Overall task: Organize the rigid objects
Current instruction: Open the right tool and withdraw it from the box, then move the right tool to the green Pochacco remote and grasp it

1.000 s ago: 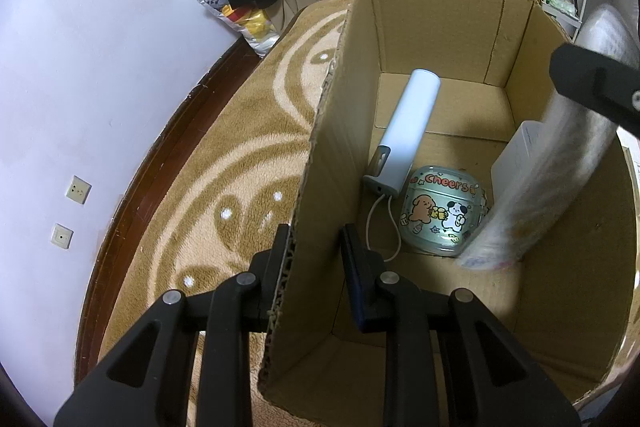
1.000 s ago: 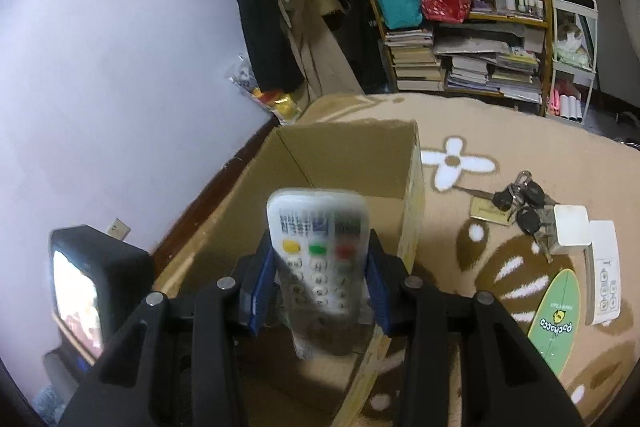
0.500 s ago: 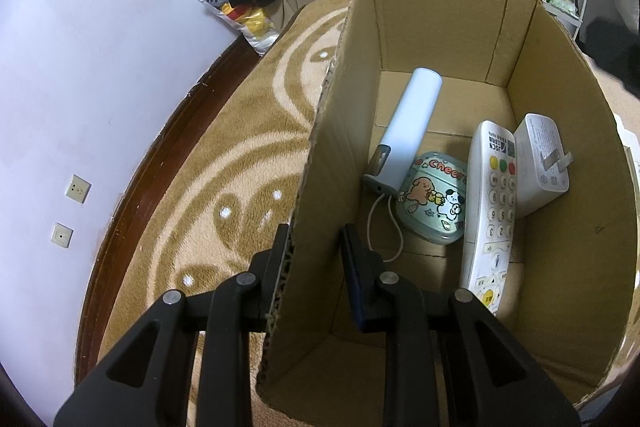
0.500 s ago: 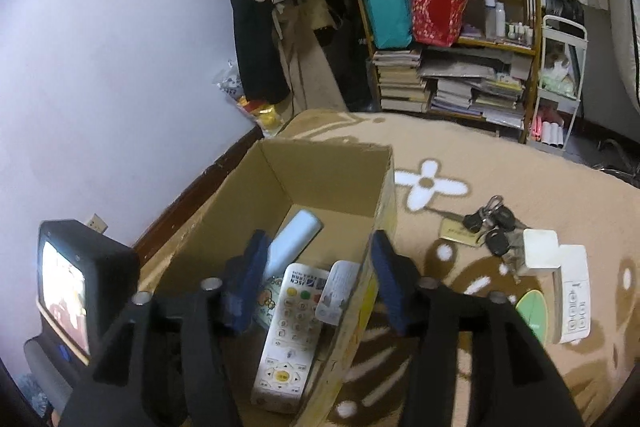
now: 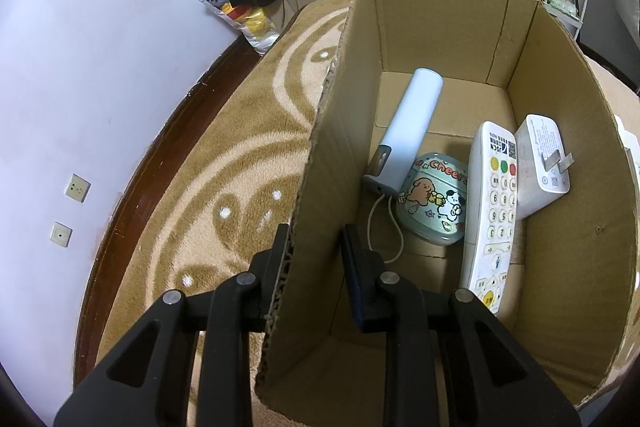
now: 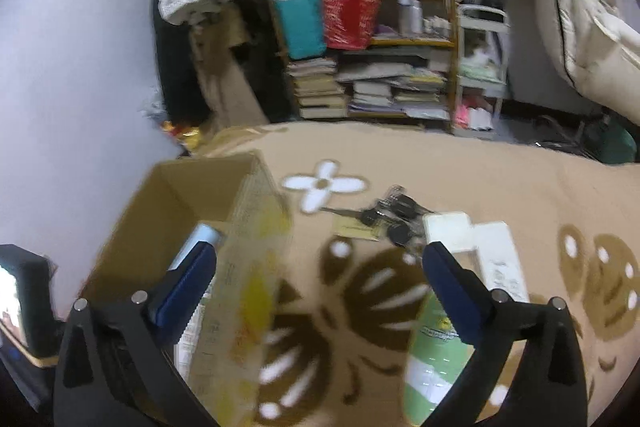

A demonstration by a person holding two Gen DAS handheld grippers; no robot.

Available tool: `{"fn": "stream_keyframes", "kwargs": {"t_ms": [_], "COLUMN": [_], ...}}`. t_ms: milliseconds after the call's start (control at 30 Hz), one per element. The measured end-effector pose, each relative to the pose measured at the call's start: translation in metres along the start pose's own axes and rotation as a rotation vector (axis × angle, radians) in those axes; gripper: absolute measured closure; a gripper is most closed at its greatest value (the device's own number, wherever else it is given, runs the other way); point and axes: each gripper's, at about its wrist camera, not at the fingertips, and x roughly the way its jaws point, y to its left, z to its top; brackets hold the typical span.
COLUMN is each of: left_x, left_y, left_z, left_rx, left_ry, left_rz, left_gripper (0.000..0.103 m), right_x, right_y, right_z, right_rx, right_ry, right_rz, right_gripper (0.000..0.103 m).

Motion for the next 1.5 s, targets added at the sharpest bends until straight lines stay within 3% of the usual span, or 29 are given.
{"fn": "stream_keyframes", "kwargs": {"t_ms": [167,633,800,833,900,1133,1500], "left_x": [0.000,-0.002,-0.003,-0.003,-0.003,-0.004,-0.004], "left_y": [0.000,0.000,0.000,0.000,0.000,0.000,-0.001], "left_z": [0.000,-0.002,-0.003,-0.003,-0.003,-0.005,-0.004], "left_rx": [0.001,0.006,0.008,0.008,0.005,0.007,0.007], "left_ry": [0.000,-0.002,-0.003,-0.003,-0.003,-0.004,-0.005], "left_rz": [0.001,0.008,0.009,0.009,0.009,0.010,0.010], "left_gripper": [0.079,0.079,0.078,0.079,0.079,0.079,0.079], "right_x": [0.018,0.057,0.060,0.060,0.057,0.049,0.030], "right_y": [-0.026,-0.078,-0.078,-0.077,-0.076,-0.081,-0.051], "right_z": [-0.018,-0.058,-0.064,-0.064,-0.064,-0.058,-0.031], "right_rx": [0.032,0.139,0.109,0.102,0.093,0.140,0.091], "right_ry": [0.070,0.282,0.314,0.317,0.310,0.268,0.164], "right_rz": [-0.096,-0.181,-0.227,-0.235,-0.249,-0.190,-0.095], "right_gripper": [0.000,0.000,0.022,0.025,0.044,0.045,0.045]}}
